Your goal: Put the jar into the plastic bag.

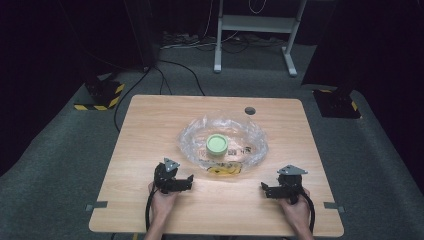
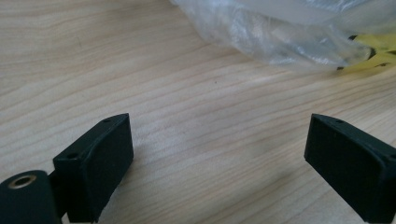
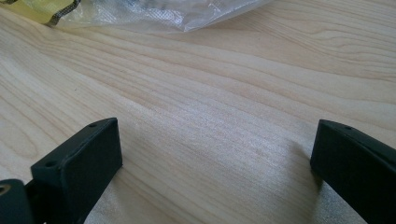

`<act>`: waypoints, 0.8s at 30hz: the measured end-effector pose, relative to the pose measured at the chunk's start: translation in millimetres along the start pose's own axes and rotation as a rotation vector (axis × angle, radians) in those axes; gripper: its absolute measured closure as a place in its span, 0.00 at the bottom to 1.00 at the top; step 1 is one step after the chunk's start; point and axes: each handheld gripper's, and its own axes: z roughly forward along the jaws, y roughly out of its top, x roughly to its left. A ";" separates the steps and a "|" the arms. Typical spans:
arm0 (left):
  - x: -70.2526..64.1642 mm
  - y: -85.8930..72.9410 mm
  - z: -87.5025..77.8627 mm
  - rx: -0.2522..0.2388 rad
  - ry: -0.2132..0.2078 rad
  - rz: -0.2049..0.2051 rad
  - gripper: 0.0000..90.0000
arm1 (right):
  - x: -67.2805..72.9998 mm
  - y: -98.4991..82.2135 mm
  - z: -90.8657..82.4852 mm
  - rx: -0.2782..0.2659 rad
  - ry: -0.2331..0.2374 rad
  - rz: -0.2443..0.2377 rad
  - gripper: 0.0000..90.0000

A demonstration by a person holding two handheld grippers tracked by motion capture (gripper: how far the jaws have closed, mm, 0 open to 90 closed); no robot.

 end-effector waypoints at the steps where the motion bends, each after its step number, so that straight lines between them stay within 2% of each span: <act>1: 0.6 -0.2 -0.7 0.003 0.001 0.006 0.09 | -0.1 0.0 0.1 -0.001 0.000 -0.001 0.02; 6: 0.9 0.1 -0.3 -0.005 0.010 -0.005 0.09 | 0.0 0.0 0.0 0.000 0.000 0.000 0.02; 8: 1.2 -0.4 -0.6 0.005 0.013 0.013 0.09 | 0.0 0.0 0.0 0.000 0.000 0.000 0.02; 11: -1.2 -1.5 1.3 -0.009 0.021 0.011 0.09 | 0.0 0.0 0.0 0.000 0.000 0.000 0.02; 17: -3.3 -3.1 2.7 0.002 0.034 0.043 0.08 | 0.0 0.0 0.0 0.000 0.000 0.000 0.02; 19: -5.6 -4.9 3.9 0.009 0.051 0.078 0.07 | 0.0 0.0 0.0 0.000 0.000 0.000 0.02; 24: -5.4 -4.8 3.8 0.010 0.050 0.076 0.07 | -0.1 0.0 0.1 -0.001 0.000 -0.001 0.02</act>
